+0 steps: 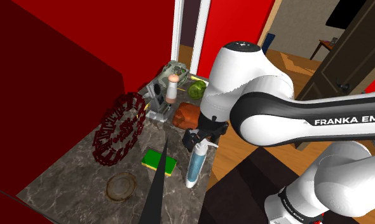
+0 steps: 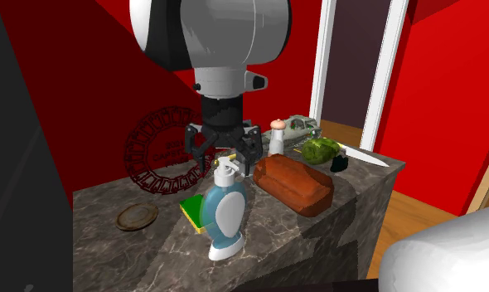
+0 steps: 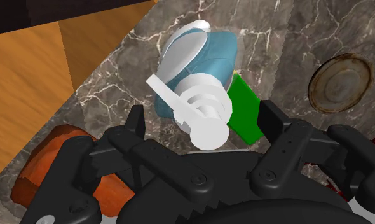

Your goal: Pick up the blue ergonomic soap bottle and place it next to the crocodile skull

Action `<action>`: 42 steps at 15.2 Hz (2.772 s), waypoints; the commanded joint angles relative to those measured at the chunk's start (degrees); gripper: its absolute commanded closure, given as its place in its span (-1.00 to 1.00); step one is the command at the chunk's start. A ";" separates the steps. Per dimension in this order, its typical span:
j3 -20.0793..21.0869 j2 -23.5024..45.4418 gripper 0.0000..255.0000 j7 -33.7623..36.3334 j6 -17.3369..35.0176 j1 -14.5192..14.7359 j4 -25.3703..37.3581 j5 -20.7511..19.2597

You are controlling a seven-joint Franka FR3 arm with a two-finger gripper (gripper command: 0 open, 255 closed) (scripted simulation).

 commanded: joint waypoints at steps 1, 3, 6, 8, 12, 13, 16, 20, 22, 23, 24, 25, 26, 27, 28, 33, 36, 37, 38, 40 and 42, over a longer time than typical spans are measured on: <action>0.03 0.05 -1.00 0.01 0.12 -0.01 -0.05 0.01; 0.03 0.05 -1.00 0.01 0.12 -0.01 -0.05 0.01; 0.03 0.05 1.00 0.01 0.11 -0.01 -0.04 0.01; 0.03 0.05 1.00 0.01 0.11 -0.01 -0.04 0.01; 0.03 0.06 1.00 0.01 0.12 -0.01 -0.05 0.01; 0.04 0.06 1.00 0.01 0.12 -0.01 -0.04 0.00; -0.22 -0.33 1.00 -0.03 -0.78 0.02 0.47 -0.07; -1.15 -1.63 1.00 -0.16 -4.27 0.02 2.67 -0.43; -1.59 -2.17 1.00 -0.21 -5.97 0.00 3.84 -0.63; -1.80 -2.41 1.00 -0.22 -6.81 -0.02 4.44 -0.73; -2.01 -2.64 1.00 -0.24 -7.65 -0.04 5.05 -0.84; -2.22 -2.85 1.00 -0.25 -8.47 -0.06 5.67 -0.95; -2.42 -3.04 1.00 -0.26 -9.30 -0.09 6.30 -1.06; -2.61 -3.21 1.00 -0.27 -10.11 -0.12 6.94 -1.17; -2.80 -3.37 1.00 -0.27 -10.92 -0.16 7.59 -1.28; -3.70 -3.92 1.00 -0.27 -14.88 -0.37 10.99 -1.86; -4.19 -4.07 1.00 -0.24 -17.20 -0.51 13.15 -2.21; -4.35 -4.09 1.00 -0.23 -17.96 -0.57 13.89 -2.33; -4.50 -4.10 1.00 -0.21 -18.72 -0.62 14.65 -2.45; -4.79 -4.07 1.00 -0.18 -20.23 -0.73 16.17 -2.68; -5.06 -3.99 1.00 -0.13 -21.72 -0.85 17.74 -2.91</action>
